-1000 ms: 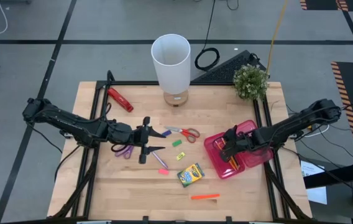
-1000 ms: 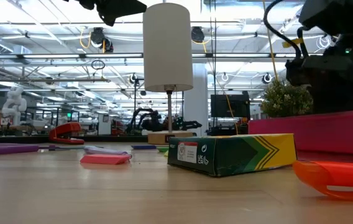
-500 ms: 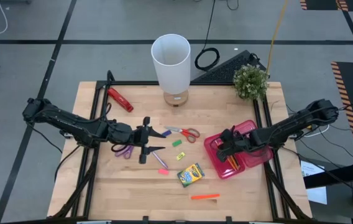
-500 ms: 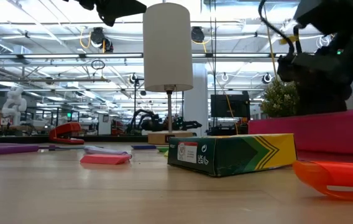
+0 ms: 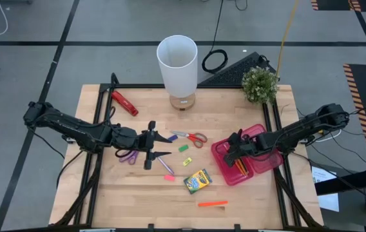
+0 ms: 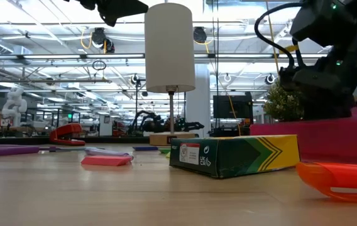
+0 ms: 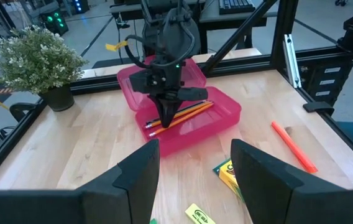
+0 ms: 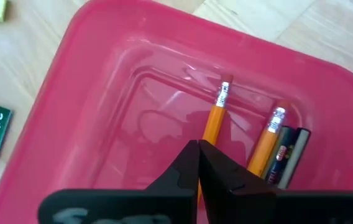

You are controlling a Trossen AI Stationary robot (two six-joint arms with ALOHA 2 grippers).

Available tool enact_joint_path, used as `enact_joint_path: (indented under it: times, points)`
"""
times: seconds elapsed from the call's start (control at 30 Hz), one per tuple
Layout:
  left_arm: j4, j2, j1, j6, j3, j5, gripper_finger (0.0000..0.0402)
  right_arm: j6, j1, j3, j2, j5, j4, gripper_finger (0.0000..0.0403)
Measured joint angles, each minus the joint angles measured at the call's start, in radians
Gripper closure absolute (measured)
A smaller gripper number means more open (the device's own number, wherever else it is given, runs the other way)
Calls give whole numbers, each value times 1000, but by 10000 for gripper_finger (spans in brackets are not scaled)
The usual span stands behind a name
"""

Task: Pack school essentials
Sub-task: Put the yellow pencil into the pink supply box

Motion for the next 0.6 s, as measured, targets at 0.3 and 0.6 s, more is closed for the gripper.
enact_joint_path:
  times: [0.3, 0.6]
  points:
    - [-1, 0, 0, 1, 0, 0, 199, 22, 0, 3, -16, 0, -53, 403]
    - [-3, 0, 0, 2, 0, 0, 199, 25, 29, 89, -26, 1, -182, 403]
